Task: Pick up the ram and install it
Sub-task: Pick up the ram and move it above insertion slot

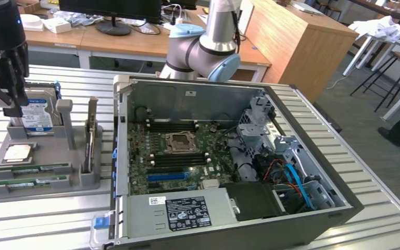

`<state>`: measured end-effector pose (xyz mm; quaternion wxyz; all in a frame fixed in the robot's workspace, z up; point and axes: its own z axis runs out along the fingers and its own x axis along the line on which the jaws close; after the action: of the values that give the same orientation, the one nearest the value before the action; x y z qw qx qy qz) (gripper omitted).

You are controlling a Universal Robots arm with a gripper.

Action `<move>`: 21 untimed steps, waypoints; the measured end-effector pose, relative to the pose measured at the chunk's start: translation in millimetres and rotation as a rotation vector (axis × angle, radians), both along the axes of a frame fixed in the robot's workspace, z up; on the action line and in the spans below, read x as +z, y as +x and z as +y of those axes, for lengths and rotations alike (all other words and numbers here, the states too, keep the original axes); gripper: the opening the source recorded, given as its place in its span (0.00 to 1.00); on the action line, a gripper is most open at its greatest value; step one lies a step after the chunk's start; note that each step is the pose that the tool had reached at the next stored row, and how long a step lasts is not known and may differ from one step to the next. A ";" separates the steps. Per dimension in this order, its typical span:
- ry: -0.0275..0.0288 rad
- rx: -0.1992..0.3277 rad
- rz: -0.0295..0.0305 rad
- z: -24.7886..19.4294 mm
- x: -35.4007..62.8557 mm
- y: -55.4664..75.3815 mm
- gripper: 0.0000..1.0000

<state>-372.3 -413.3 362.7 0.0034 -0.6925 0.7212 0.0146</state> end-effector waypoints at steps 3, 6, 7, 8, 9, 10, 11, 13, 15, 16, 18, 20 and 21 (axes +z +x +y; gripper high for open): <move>0.0000 0.000 0.0001 0.0 -2.7 0.0 0.36; 0.0000 0.000 0.0001 0.0 -5.4 0.0 0.36; 0.0000 0.000 0.0001 0.0 -6.4 0.0 0.36; 0.0000 0.000 0.0001 0.0 -7.4 0.0 0.36; 0.0000 0.000 0.0001 0.0 -8.4 0.0 0.36; 0.0000 0.000 0.0001 0.0 -9.4 0.0 0.36; 0.0000 0.000 0.0001 0.0 -10.4 0.0 0.36; 0.0000 0.000 0.0001 0.0 -12.5 0.0 0.36; 0.0000 0.000 0.0001 0.0 -14.4 0.0 0.36; -0.0001 0.000 0.0001 0.0 -15.3 0.0 0.36; 0.0000 0.000 0.0001 0.0 -17.2 0.0 0.36; 0.0000 0.000 0.0001 0.0 -19.0 0.0 0.36; 0.0000 0.000 0.0001 0.0 -19.9 0.0 0.36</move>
<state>-372.3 -413.3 342.8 0.0034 -0.6925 0.7212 0.0146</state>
